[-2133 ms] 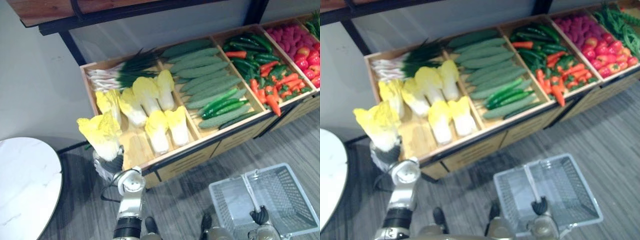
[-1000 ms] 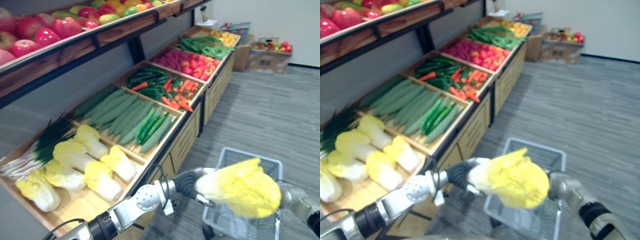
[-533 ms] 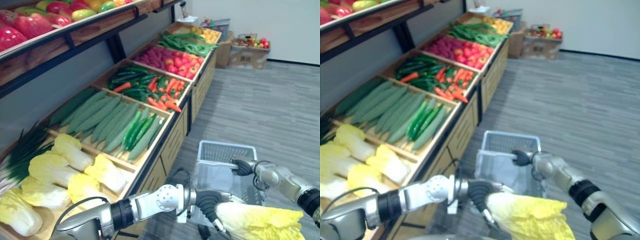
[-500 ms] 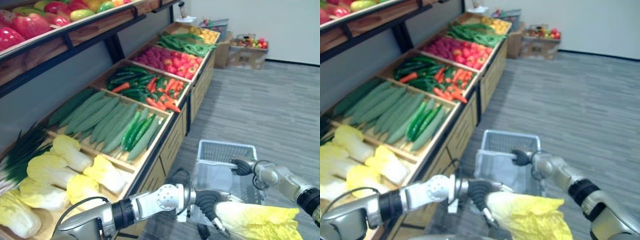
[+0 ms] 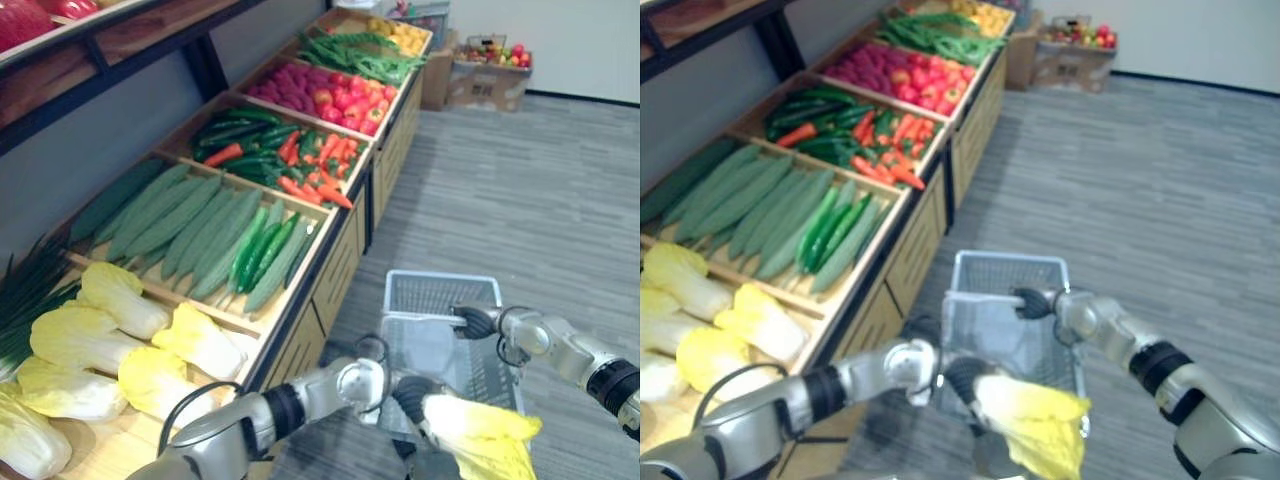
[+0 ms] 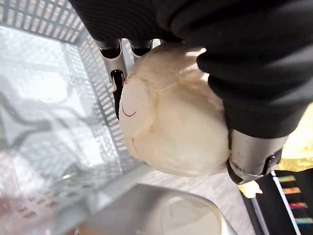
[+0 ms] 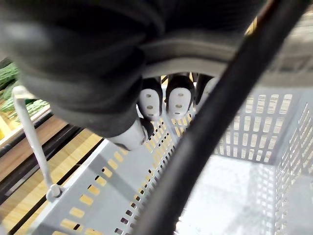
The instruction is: Pick vegetable in the basket
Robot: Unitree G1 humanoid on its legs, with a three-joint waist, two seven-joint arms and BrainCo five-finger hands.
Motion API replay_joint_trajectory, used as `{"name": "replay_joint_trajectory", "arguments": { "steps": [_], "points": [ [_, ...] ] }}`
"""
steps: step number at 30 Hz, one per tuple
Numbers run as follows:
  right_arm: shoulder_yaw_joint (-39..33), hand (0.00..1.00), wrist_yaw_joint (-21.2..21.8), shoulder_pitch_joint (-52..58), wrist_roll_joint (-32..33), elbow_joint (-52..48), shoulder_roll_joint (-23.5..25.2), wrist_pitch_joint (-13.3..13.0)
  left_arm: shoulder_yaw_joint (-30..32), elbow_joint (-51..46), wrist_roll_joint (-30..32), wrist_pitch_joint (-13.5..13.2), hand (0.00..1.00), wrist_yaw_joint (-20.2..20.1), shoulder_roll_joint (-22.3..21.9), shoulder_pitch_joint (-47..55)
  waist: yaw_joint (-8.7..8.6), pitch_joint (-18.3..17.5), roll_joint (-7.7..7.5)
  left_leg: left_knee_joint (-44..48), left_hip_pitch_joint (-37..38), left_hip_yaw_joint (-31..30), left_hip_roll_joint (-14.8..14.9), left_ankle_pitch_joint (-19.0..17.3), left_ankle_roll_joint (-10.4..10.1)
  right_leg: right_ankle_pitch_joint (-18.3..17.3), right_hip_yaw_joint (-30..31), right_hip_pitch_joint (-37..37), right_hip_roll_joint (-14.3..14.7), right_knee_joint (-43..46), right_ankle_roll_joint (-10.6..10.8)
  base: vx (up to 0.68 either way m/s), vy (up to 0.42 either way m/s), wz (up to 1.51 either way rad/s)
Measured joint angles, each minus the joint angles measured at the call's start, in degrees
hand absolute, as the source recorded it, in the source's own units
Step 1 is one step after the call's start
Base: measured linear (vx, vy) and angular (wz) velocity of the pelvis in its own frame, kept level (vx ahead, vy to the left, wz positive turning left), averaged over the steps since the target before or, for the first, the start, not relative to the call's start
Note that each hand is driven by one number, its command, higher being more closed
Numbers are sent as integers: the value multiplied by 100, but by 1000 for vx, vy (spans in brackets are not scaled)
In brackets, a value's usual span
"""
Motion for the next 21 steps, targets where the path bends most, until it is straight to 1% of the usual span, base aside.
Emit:
{"name": "replay_joint_trajectory", "arguments": {
  "steps": [2, 5, 9, 10, 13, 15, 16, 18, 21],
  "points": [
    [1, 100, 7, -45, 3, 7, 10, 1, 129, 292, 163, 46, 100, 100, -124, -101, -86, 28, -14, 0, -59, -75, -1, -16, -24, -13, -37, -22, -32, -40, -14, -79, -5, 16],
    [1, 100, 42, -141, 4, 81, 35, 0, 181, 675, 387, 141, 100, 242, -305, -193, -130, 41, -20, 1, -148, -168, -10, 21, 30, 10, -68, -59, -53, -87, -42, -52, 6, 9],
    [0, 100, 83, -208, 6, 137, 57, 10, 303, 1002, 597, 248, 100, 290, -355, -290, -122, 125, -20, 2, -158, -216, -27, -1, 62, 23, -67, -57, -67, -74, -46, -47, 24, 3],
    [0, 100, 93, -235, 6, 138, 63, 9, 327, 1068, 598, 265, 0, 296, -358, -332, -123, 146, -18, 2, -160, -220, -34, -5, 64, 23, -65, -57, -72, -74, -46, -55, 26, 2],
    [-15, 100, 108, -372, 109, 212, 160, 8, 555, 1319, 783, 367, 0, 352, -377, -488, -128, 246, -18, 3, -180, -346, -46, -24, 80, 22, -60, -57, -88, -74, -46, -65, 10, 4],
    [-25, 100, 109, -442, 164, 312, 205, 6, 777, 1501, 964, 413, 0, 486, -440, -565, -125, 305, -10, 4, -228, -396, -48, -36, 87, 22, -61, -68, -102, -76, -45, -91, -8, 8],
    [-36, 100, 109, -456, 204, 333, 231, 6, 913, 1573, 1052, 502, 0, 540, -483, -581, -124, 320, -6, 4, -240, -426, -50, -37, 90, 22, -67, -86, -110, -75, -45, -83, -8, 8],
    [-121, 100, 111, -456, 207, 336, 269, 7, 1126, 1693, 1216, 579, 0, 681, -548, -590, -123, 378, -3, 4, -245, -482, -48, -40, 94, 21, -75, -86, -115, -69, -45, -85, -14, 4],
    [-295, 100, 117, -449, 209, 355, 278, 33, 1377, 1733, 1264, 641, 0, 750, -639, -592, -122, 473, 15, 4, -303, -563, -52, -55, 106, 19, -111, -87, -140, -66, -43, -105, -18, 8]
  ]
}}
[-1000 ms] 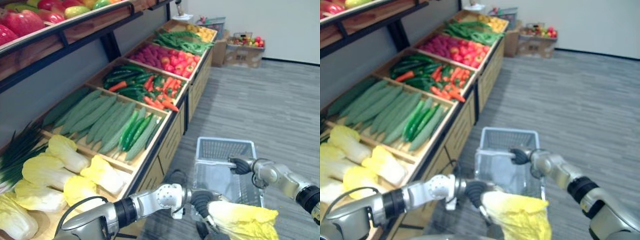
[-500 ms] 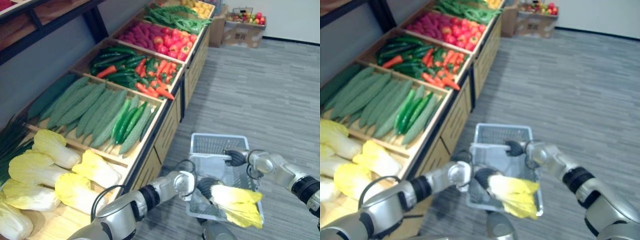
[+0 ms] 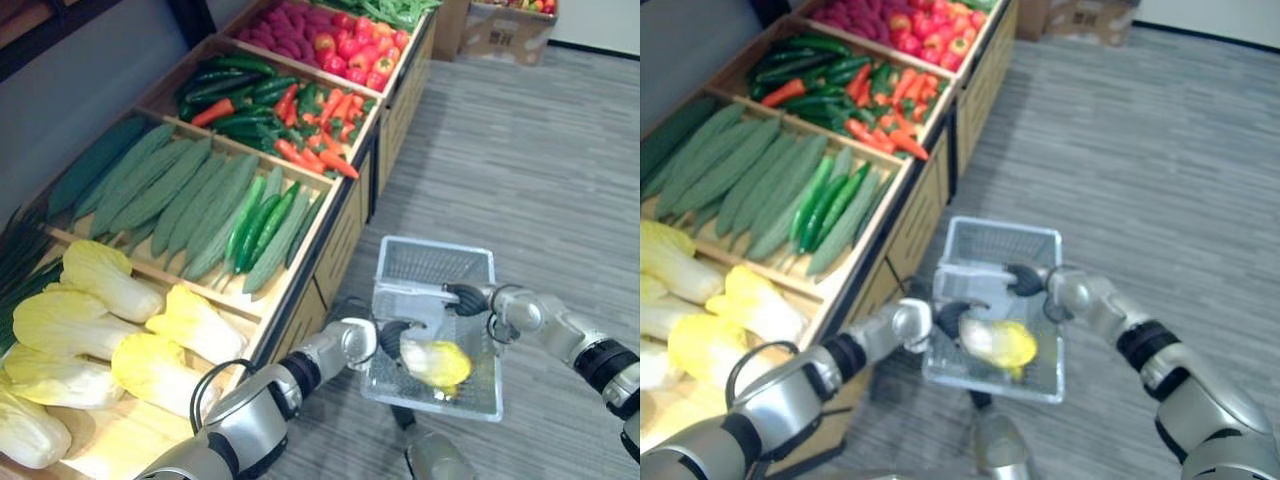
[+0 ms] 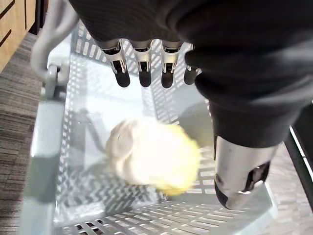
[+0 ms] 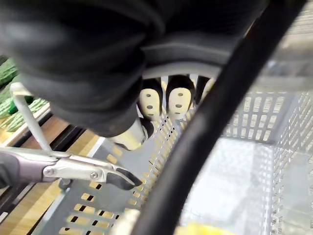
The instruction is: Pick vegetable in the basket
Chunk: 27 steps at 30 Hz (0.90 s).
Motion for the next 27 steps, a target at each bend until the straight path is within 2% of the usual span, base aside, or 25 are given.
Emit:
{"name": "replay_joint_trajectory", "arguments": {
  "steps": [9, 11, 13, 18, 20, 22, 25, 26, 27],
  "points": [
    [-329, 100, -3, 260, -6, 142, 1, 40, 94, -63, -11, 3, 0, -13, -222, -20, 24, 16, 37, 0, -41, -333, 1, -10, 22, -16, -230, 98, -111, -9, 18, -105, -11, 15],
    [-479, 100, -17, 355, -6, 173, 0, 56, 94, -266, -22, 4, 0, -13, -219, -16, 25, 23, 54, 0, -73, -408, -6, -14, 31, -20, -284, 101, -142, -8, 23, -104, 1, 18],
    [-680, 100, -25, 493, -14, 240, 3, 160, 94, -956, -129, -7, 0, -12, -180, 29, 104, 42, 96, 0, -113, -465, -28, -14, 60, -21, -336, 98, -187, -9, 24, -110, 5, 19],
    [-2018, 100, -125, 1286, -345, 802, 363, 575, 115, -3244, -1333, -15, 0, -88, 86, 674, 334, 16, 205, 301, -399, -1146, 93, -86, 189, -96, -896, 271, -378, -10, 40, -77, 5, 62],
    [-2896, 100, -199, 1757, -555, 1106, 645, 790, 304, -4423, -2181, 7, 0, -253, 522, 1344, 366, -18, 268, 367, -482, -1620, 153, -85, 194, -199, -1327, 493, -455, -12, 35, -74, 17, 108],
    [-3844, 100, -481, 2233, -721, 1452, 904, 1031, 811, -5582, -2976, 104, 0, -328, 1095, 2276, 434, -121, 374, 361, -665, -2146, 129, -66, 240, -322, -1781, 629, -584, -4, 70, -66, 10, 110],
    [-4632, 100, -761, 2500, -791, 2179, 1168, 1181, 1596, -6370, -3459, 157, 0, -332, 1510, 3271, 555, -218, 450, 266, -789, -2532, 49, 6, 339, -374, -2147, 737, -722, -11, 121, -26, 14, 83],
    [-5111, 100, -925, 2640, -776, 2681, 1335, 1224, 2084, -6730, -3675, 196, 0, -321, 1648, 3818, 642, -303, 437, 155, -829, -2769, -25, 69, 377, -391, -2365, 810, -787, -15, 140, -2, 20, 74],
    [-5280, 100, -1028, 2677, -771, 2880, 1401, 1227, 2315, -6874, -3712, 194, 0, -289, 1696, 4019, 685, -320, 428, 122, -839, -2842, -46, 96, 394, -402, -2432, 846, -813, -14, 157, 2, 26, 86]
  ]
}}
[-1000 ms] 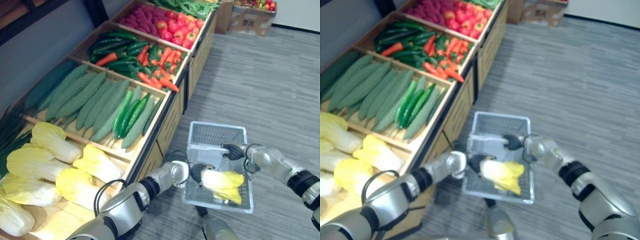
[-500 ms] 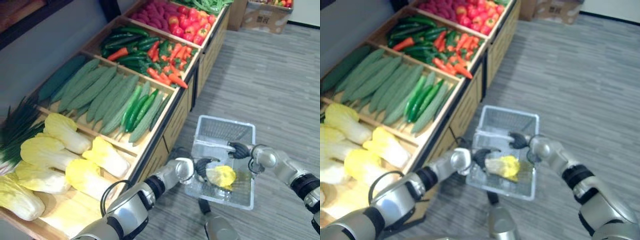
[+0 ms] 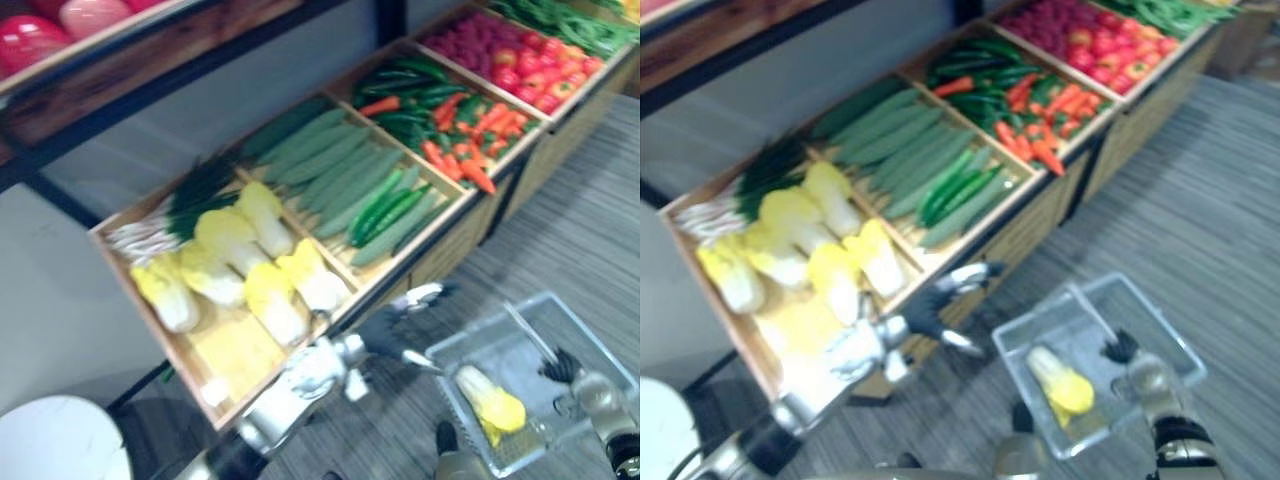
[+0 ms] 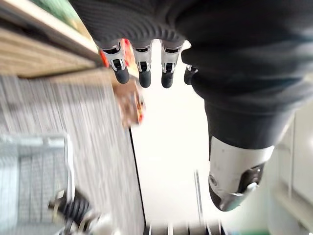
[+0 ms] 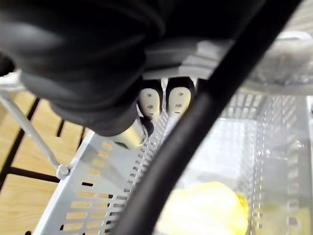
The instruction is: Pick vegetable in the basket
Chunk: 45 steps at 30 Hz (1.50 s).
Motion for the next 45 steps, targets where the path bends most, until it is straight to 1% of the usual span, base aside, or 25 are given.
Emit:
{"name": "replay_joint_trajectory", "arguments": {
  "steps": [2, 3, 4, 5, 6, 7, 9, 10, 12, 13, 14, 15, 16, 19, 20, 21, 24, 26, 27, 28, 30, 34, 36, 39, 45],
  "points": [
    [-621, 100, -270, 178, 66, 498, 224, 11, 753, -302, 42, -3, 0, 159, -67, 585, 145, -134, -51, -111, -85, -335, -98, 84, 68, -20, -248, 98, -110, 0, 30, 4, 28, 74],
    [-737, 100, -298, 252, 68, 569, 271, 12, 907, -315, 60, -3, 0, 200, -112, 671, 182, -179, -65, -112, -114, -420, -117, 93, 81, -24, -303, 129, -137, -1, 35, 17, 30, 70],
    [-932, 100, -387, 386, 152, 728, 348, 11, 1232, -314, 121, -3, 0, 305, -272, 824, 276, -213, -107, -114, -121, -575, -140, 108, 102, -24, -385, 211, -169, 3, 35, 15, 28, 60],
    [-1069, 100, -431, 471, 253, 783, 430, 11, 1467, -316, 218, -9, 0, 420, -406, 955, 307, -230, -146, -116, -127, -687, -151, 122, 122, -25, -438, 281, -187, 3, 36, -6, 28, 73],
    [-1265, 100, -493, 563, 331, 864, 544, 2, 1758, -311, 388, 0, 0, 574, -552, 1139, 307, -332, -233, -144, -221, -857, -178, 149, 152, -51, -545, 294, -223, 3, 71, -18, 17, 59],
    [-1375, 100, -496, 597, 348, 899, 591, 1, 1900, -303, 481, 0, 0, 633, -608, 1222, 308, -389, -247, -143, -223, -918, -200, 166, 163, -75, -594, 296, -247, 5, 66, 7, 6, 56],
    [-1782, 100, -589, 758, 554, 903, 764, -5, 2477, -75, 950, 71, 0, 827, -863, 1457, 344, -461, -379, -150, -300, -1119, -260, 228, 212, -144, -783, 351, -309, 3, -26, -8, 2, 42],
    [-1901, 100, -622, 809, 564, 903, 809, -5, 2629, 13, 1060, 129, 0, 878, -980, 1466, 373, -473, -400, -154, -316, -1173, -271, 241, 225, -153, -841, 366, -321, 7, -27, -63, 3, 43],
    [-2144, 100, -787, 1049, 760, 889, 986, -4, 3166, 359, 1962, 338, 0, 1414, -1455, 1519, 413, -584, -490, -158, -445, -1398, -306, 291, 267, -198, -1035, 379, -360, 18, -42, -55, 4, 46],
    [-2169, 100, -826, 1100, 778, 881, 1028, -4, 3298, 441, 2114, 387, 0, 1530, -1538, 1561, 412, -612, -525, -158, -478, -1452, -312, 297, 266, -221, -1080, 378, -365, 18, -38, -45, 1, 42],
    [-2211, 100, -886, 1172, 786, 878, 1104, -4, 3497, 632, 2337, 426, 0, 1724, -1638, 1627, 410, -665, -572, -160, -522, -1527, -319, 308, 251, -261, -1163, 383, -371, 18, -82, -40, -1, 28],
    [-2236, 100, -923, 1220, 790, 865, 1161, -4, 3648, 823, 2553, 450, 0, 1899, -1686, 1657, 418, -708, -556, -160, -518, -1557, -317, 317, 245, -284, -1187, 393, -368, 15, -57, -47, -7, 31],
    [-2260, 100, -1015, 1309, 819, 854, 1250, -4, 3920, 1193, 2925, 578, 0, 2236, -1798, 1681, 430, -744, -643, -162, -540, -1647, -319, 327, 246, -298, -1257, 428, -367, 6, -42, -28, -7, 24],
    [-2270, 100, -1127, 1462, 893, 690, 1439, -4, 4282, 1824, 3353, 662, 0, 2641, -1906, 1773, 444, -834, -644, -162, -584, -1740, -319, 337, 261, -304, -1366, 466, -365, -12, -39, -15, -2, 19],
    [-2269, 100, -1130, 1489, 895, 645, 1478, -5, 4368, 1999, 3415, 664, 0, 2700, -1929, 1772, 441, -842, -644, -162, -594, -1767, -320, 340, 265, -304, -1390, 473, -365, -14, -39, 9, -5, 15],
    [-2267, 100, -1147, 1545, 896, 588, 1561, -5, 4625, 2401, 3432, 684, 0, 2849, -2012, 1751, 429, -854, -656, -162, -597, -1799, -319, 346, 271, -305, -1448, 497, -362, -23, -39, 21, -8, 15],
    [-2250, 100, -1253, 1741, 899, 406, 1802, -7, 5134, 3222, 3439, 843, 0, 3290, -2137, 1753, 434, -921, -730, -162, -595, -1846, -315, 349, 265, -305, -1549, 595, -340, -103, -38, 37, -10, 17],
    [-2180, 100, -1372, 1816, 903, 399, 1990, -13, 5485, 3978, 3512, 868, 0, 3876, -2135, 1754, 433, -979, -817, -162, -594, -1938, -320, 354, 237, -332, -1650, 671, -339, -124, -21, 56, -11, 18],
    [-2160, 100, -1396, 1828, 908, 399, 2030, -18, 5582, 4188, 3578, 862, 0, 4037, -2131, 1748, 436, -996, -842, -162, -593, -1939, -320, 350, 231, -340, -1654, 673, -339, -124, -22, 62, -8, 10],
    [-2105, 100, -1439, 1830, 932, 399, 2099, -29, 5805, 4675, 3665, 857, 0, 4316, -2115, 1720, 441, -1024, -862, -162, -591, -1939, -319, 339, 217, -346, -1653, 675, -338, -125, -29, 52, -4, 0],
    [-2088, 100, -1514, 1813, 966, 423, 2183, -39, 6033, 5449, 3648, 869, 0, 4564, -2085, 1666, 455, -1038, -884, -163, -600, -1948, -321, 324, 207, -348, -1639, 664, -338, -132, -34, 47, -5, -1],
    [-2095, 100, -1524, 1745, 1008, 538, 2203, -37, 6105, 6632, 3601, 881, 0, 4645, -2024, 1646, 441, -1046, -910, -162, -592, -1947, -322, 294, 187, -357, -1614, 661, -333, -134, -35, 43, -5, -2],
    [-2094, 100, -1552, 1684, 1007, 660, 2191, -37, 6103, 6901, 3621, 928, 0, 4628, -2024, 1652, 435, -1045, -916, -162, -586, -1949, -317, 289, 180, -369, -1608, 659, -329, -118, -14, 46, -10, -1],
    [-2073, 100, -1554, 1631, 999, 713, 2186, -27, 6088, 7036, 3667, 990, 0, 4519, -2012, 1639, 433, -1038, -916, -161, -574, -1947, -312, 289, 182, -374, -1601, 659, -325, -101, -13, 36, -7, -1],
    [-1734, 100, -1549, 1556, 996, 728, 2131, -21, 5566, 7304, 3675, 1039, 0, 4255, -1979, 1542, 427, -974, -896, -161, -449, -1833, -312, 263, 184, -381, -1478, 687, -331, -78, -21, 27, 0, -9]
  ]
}}
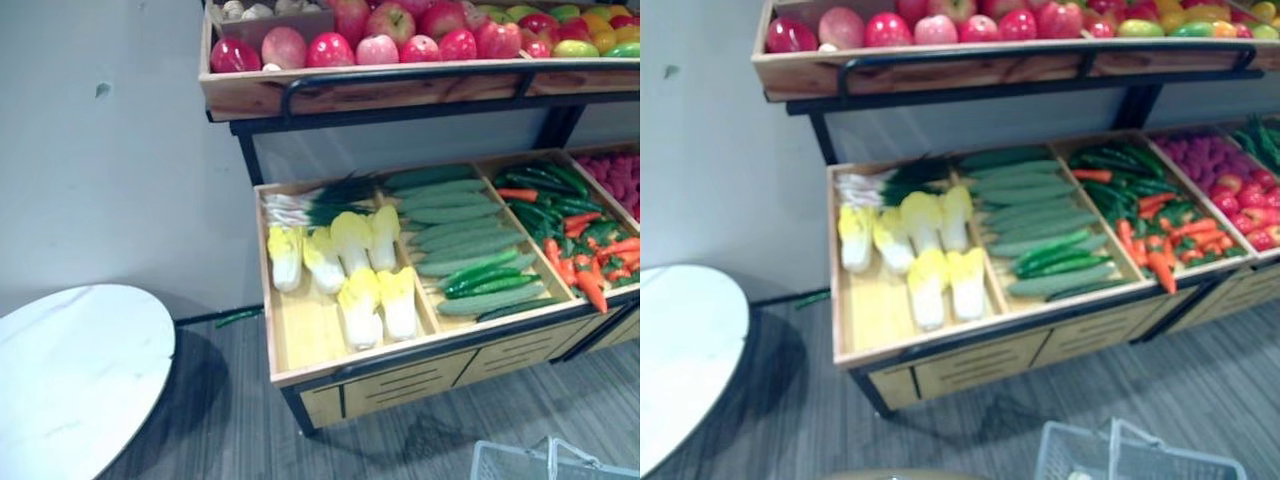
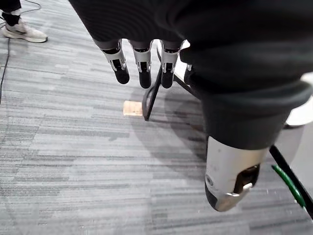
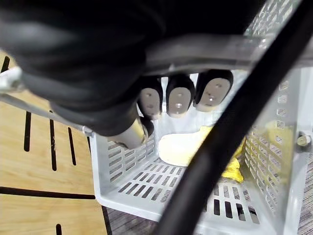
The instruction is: Pick vegetable in the basket
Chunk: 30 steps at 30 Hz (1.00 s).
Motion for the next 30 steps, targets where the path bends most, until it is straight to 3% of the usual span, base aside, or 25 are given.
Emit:
{"name": "replay_joint_trajectory", "arguments": {
  "steps": [7, 11, 13, 14, 15, 16, 17, 18, 19, 21, 25, 26, 27, 29, 30],
  "points": [
    [147, 100, 38, 10, 7, -12, -18, 2, -638, 94, -17, -20, 0, -237, 2, -19, -25, 224, -39, 2, 523, 283, 10, -123, -30, -107, 288, 237, -41, 206, 11, 2, 10, -22],
    [75, 100, 30, 43, 15, -141, 83, -4, -966, 231, -24, -51, 0, -303, 13, -133, -107, 373, -217, 33, 745, 599, -185, -290, -2, -477, 683, -162, -402, 976, 173, -37, 82, -40],
    [90, 100, -8, -46, 13, -303, 183, -35, -1226, 406, -23, -48, 0, -336, 78, -260, -143, 441, -352, 39, 650, 994, -373, -367, 108, -338, 1220, -626, -534, 1004, 522, -9, 168, -103],
    [92, 100, -13, -83, 14, -306, 208, -53, -1275, 451, -23, -46, 0, -351, 125, -327, -164, 510, -387, 29, 657, 1119, -389, -389, 138, -228, 1357, -689, -520, 996, 558, -47, 180, -118],
    [87, 100, -32, -99, 27, -331, 302, -62, -1354, 449, -19, -42, 0, -389, 281, -463, -181, 643, -446, 24, 735, 1457, -418, -442, 211, 293, 1510, -727, -480, 766, 545, -55, 138, -101],
    [113, 100, -46, -109, 26, -335, 332, -64, -1353, 447, -14, -42, 0, -391, 314, -496, -178, 728, -429, 46, 759, 1645, -327, -456, 248, 685, 1504, -755, -354, 583, 502, -124, 150, -148],
    [287, 100, -56, -211, 23, -345, 348, -71, -1314, 429, -11, -47, 0, -405, 301, -511, -126, 813, -85, 84, 737, 2132, 47, -502, 409, 1337, 1143, -741, -52, 271, 180, -102, 94, -119],
    [360, 100, -50, -246, 22, -351, 349, -68, -1311, 406, 8, -64, 0, -414, 324, -546, -161, 890, -24, 145, 737, 2294, 182, -526, 445, 1131, 669, -806, -38, 706, -211, -105, 133, -140],
    [381, 100, -61, -207, 23, -336, 344, -66, -1329, 283, 31, -107, 0, -448, 378, -562, -178, 910, -9, 166, 751, 2593, 291, -524, 440, 551, -249, -952, -283, 1925, -657, -29, 144, -108],
    [555, 100, -107, -238, 67, -190, 304, -42, -1313, 257, 28, -136, 0, -494, 449, -612, -150, 885, -129, 229, 774, 3214, 289, -557, 485, 44, -1152, -743, -820, 3218, -675, 18, 99, -162],
    [785, 100, -67, -401, 50, 28, 298, -2, -1191, 340, 11, -128, 0, -505, 458, -690, -114, 846, -270, 749, 721, 4230, 456, -672, 522, 163, -1272, -304, -1120, 3012, -563, 75, -115, -156],
    [782, 100, -59, -399, 49, 27, 324, -4, -1113, 342, 5, -132, 0, -503, 475, -783, -130, 784, -363, 1107, 636, 4479, 590, -755, 479, 413, -1194, -121, -1033, 2356, -268, 130, -393, -158],
    [772, 100, -59, -414, 52, 27, 332, -3, -1070, 358, -2, -130, 0, -503, 478, -814, -123, 758, -415, 1297, 604, 4565, 702, -807, 496, 330, -1072, -19, -852, 1942, -121, 120, -427, -134],
    [772, 100, -89, -351, 60, -2, 203, 18, -1024, 390, -10, -189, 0, -507, 324, -999, -162, 736, -220, 1940, 551, 4802, 1168, -809, 502, 297, -970, 64, -441, 1223, -111, 90, -404, -110],
    [783, 100, -83, -281, 62, -6, 167, 19, -1023, 400, -10, -193, 0, -507, 269, -1022, -161, 720, -193, 2182, 550, 4894, 1323, -809, 502, 280, -922, 85, -376, 1151, -140, 31, -297, -89]
  ]
}}
